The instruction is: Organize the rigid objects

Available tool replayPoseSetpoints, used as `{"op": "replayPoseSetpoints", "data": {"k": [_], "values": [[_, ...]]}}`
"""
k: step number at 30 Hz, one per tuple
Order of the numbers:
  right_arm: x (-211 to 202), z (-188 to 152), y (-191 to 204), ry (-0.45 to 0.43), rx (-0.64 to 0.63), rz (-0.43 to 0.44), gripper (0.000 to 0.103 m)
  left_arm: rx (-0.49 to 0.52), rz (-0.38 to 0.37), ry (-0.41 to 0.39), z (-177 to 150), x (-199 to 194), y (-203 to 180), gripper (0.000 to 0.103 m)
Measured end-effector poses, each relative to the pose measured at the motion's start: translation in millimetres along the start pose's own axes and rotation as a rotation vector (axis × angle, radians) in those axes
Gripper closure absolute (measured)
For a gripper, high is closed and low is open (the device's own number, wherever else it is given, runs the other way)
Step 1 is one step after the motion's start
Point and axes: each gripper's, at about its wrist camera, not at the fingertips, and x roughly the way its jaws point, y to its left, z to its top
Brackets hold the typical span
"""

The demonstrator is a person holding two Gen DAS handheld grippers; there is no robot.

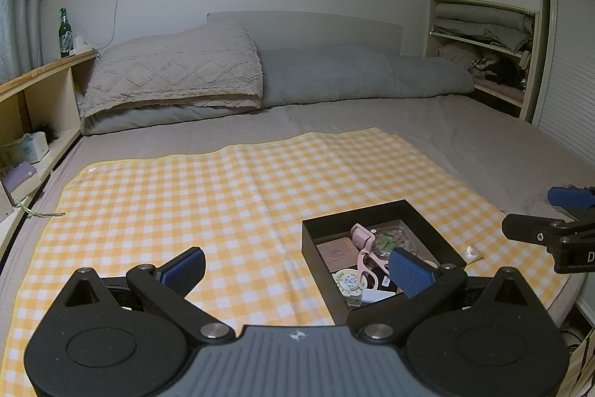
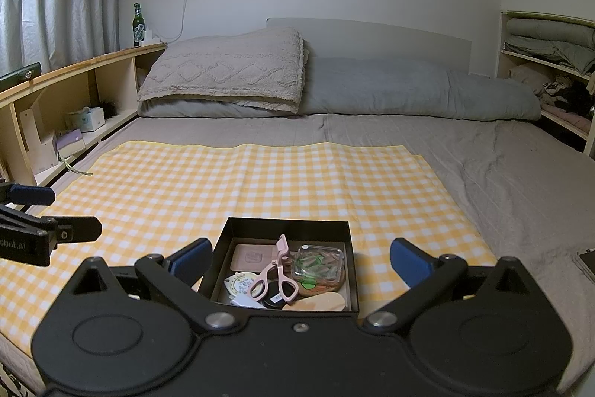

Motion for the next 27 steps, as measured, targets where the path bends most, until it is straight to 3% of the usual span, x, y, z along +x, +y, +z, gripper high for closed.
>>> {"op": "replayPoseSetpoints", "data": {"k": [27], "values": [[0.2,-0.8,-0.2,-0.002,0.001,0.001,0.0,0.001,0.013,0.004,-1.3,2.0,3.2,0.0]]}}
